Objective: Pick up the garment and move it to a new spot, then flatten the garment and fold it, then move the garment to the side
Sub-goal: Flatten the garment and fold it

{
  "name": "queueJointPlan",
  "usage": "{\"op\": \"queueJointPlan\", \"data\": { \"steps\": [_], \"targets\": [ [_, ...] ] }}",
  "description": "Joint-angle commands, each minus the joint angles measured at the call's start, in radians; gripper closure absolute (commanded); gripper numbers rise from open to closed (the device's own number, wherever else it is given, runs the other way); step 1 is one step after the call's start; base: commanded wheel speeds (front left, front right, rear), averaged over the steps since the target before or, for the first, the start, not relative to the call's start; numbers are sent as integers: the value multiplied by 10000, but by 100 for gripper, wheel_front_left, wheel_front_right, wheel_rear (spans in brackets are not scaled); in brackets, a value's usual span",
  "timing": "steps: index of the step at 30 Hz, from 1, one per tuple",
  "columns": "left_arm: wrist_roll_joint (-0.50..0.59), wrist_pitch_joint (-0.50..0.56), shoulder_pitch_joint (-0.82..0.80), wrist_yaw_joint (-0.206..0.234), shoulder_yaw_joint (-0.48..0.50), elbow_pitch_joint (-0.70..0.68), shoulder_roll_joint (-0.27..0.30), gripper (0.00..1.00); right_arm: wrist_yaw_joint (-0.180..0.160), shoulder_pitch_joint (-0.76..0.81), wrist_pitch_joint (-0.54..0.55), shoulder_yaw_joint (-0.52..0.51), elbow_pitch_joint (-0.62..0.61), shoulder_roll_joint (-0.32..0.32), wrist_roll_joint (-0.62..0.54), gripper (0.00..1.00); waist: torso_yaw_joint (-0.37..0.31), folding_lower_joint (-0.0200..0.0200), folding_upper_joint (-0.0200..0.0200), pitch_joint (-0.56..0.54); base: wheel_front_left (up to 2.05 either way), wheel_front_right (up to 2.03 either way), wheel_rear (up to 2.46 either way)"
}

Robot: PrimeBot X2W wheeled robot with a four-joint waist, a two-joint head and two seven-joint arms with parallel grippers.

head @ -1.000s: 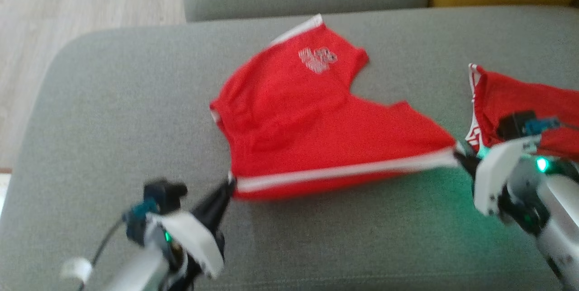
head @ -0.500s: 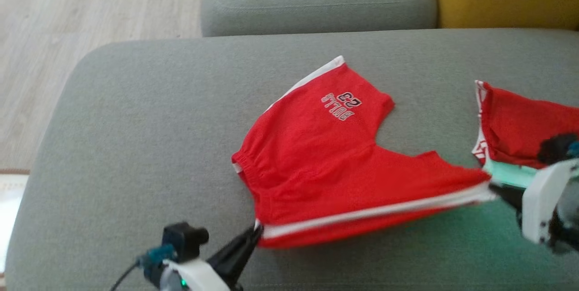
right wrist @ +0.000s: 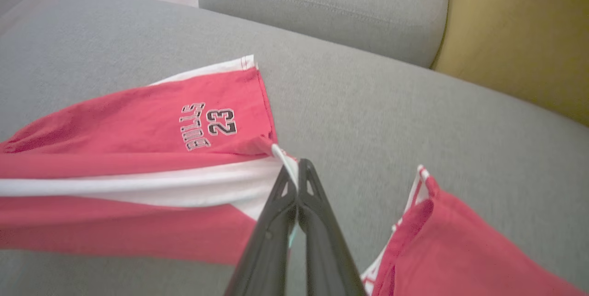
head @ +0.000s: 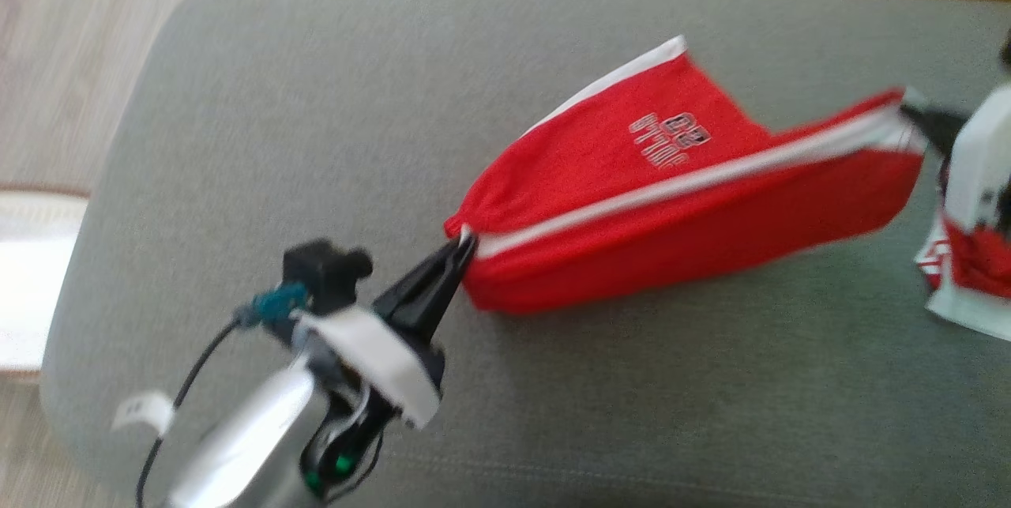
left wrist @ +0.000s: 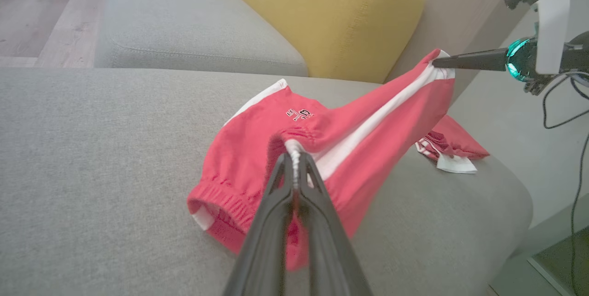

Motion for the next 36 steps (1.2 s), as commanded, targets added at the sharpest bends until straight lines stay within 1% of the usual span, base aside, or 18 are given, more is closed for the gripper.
{"op": "queueJointPlan", "data": {
  "steps": [1,5,10,14,20,24,28,29,30,31,36],
  "targets": [
    [78,-73,-744,-68,425,-68,38,100,29,-592,55,-73,-179,-207,-235,100,489,0,0,639,0,0,0],
    [199,-217,-1534,-273,256,725,-496,100,29,-1641,119,-20,336,-140,-676,100,939,0,0,1302,0,0,0],
    [232,-450,-2413,-460,117,1851,-1158,100,29,-2748,92,451,1029,-128,-1151,100,1397,0,0,1923,0,0,0],
    [259,-748,-2966,-598,-13,2632,-1571,100,29,-3476,-21,815,1634,41,-1325,100,1674,0,0,2292,0,0,0],
    [160,-1115,-3504,-734,-155,3540,-2023,100,29,-4328,-384,1306,2533,247,-1600,100,2006,0,0,2654,0,0,0],
    [68,-1305,-3752,-786,-263,4016,-2243,100,29,-4609,-776,1256,3279,569,-1461,100,2172,0,0,2785,0,0,0],
    [-8,-1439,-3971,-815,-339,4324,-2397,100,29,-4811,-1150,1439,3806,617,-1588,100,2264,0,0,2949,0,0,0],
    [-16,-1462,-4022,-819,-355,4396,-2422,96,29,-4883,-1296,1441,3950,620,-1663,53,2272,0,0,2986,0,0,0],
    [-12,-1483,-4069,-823,-361,4475,-2441,47,29,-4946,-1413,1377,4152,651,-1721,0,2272,0,0,3012,0,0,0],
    [-2,-1502,-4108,-825,-347,4551,-2456,0,29,-5001,-1540,1336,4322,711,-1795,0,2261,0,0,3030,0,0,0],
    [-10,-1551,-4164,-831,-168,4790,-2503,0,29,-5111,-2224,1249,4765,955,-1982,0,2120,0,0,3015,0,0,0]
  ]
}}
